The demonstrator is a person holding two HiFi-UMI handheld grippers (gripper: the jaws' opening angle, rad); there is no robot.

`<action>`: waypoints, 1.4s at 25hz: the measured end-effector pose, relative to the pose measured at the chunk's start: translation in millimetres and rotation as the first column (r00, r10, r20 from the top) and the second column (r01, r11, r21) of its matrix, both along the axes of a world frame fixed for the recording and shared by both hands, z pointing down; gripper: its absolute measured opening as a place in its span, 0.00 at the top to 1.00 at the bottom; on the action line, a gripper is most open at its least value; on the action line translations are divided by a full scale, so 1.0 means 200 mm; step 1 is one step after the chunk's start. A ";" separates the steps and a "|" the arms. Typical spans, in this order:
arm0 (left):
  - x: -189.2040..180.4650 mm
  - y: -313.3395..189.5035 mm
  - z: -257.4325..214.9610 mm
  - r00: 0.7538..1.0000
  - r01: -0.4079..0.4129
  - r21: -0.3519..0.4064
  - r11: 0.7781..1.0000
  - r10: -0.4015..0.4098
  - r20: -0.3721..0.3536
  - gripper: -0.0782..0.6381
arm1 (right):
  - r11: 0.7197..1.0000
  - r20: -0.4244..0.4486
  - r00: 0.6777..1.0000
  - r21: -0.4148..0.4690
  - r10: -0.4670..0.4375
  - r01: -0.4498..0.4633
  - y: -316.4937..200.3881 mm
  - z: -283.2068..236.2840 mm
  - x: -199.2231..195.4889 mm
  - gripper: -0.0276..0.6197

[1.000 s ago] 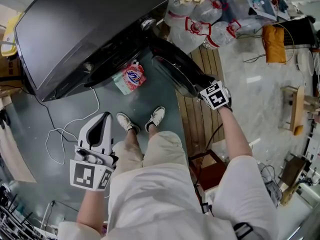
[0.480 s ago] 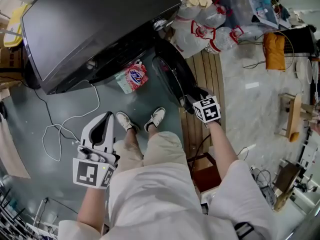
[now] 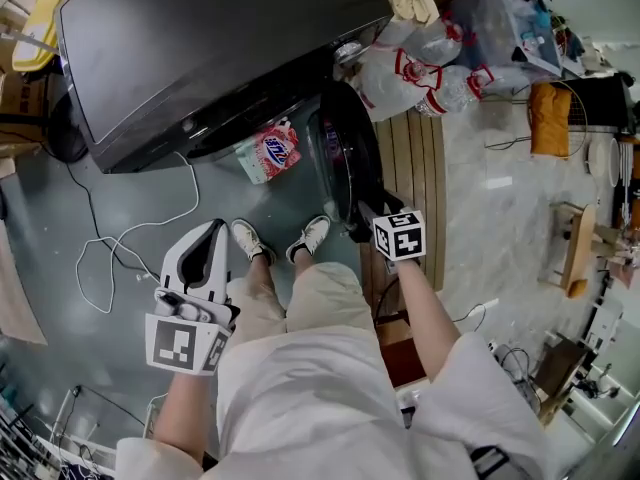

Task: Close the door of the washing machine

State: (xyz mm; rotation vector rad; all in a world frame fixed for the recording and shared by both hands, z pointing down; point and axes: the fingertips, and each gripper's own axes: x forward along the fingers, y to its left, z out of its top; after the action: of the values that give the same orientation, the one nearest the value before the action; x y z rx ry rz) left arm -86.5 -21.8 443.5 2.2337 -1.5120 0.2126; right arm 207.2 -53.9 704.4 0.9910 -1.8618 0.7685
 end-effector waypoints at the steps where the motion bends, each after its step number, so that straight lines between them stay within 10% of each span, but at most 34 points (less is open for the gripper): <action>1: -0.02 0.00 0.00 1.000 0.004 0.000 1.000 -0.004 -0.002 0.88 | 1.000 0.006 1.000 -0.003 0.001 -0.001 0.01 0.00 -0.03 0.61; 35: -0.53 0.18 0.01 0.987 0.157 0.008 0.988 -0.157 -0.041 0.88 | 0.990 0.241 0.965 -0.117 0.104 -0.077 0.06 -0.04 -0.91 0.61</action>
State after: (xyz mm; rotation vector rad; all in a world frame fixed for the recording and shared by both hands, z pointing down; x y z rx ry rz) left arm -191.7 14.9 444.6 2.1016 -1.6615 0.1105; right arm 24.9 -41.5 695.6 0.9518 -1.9716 1.0770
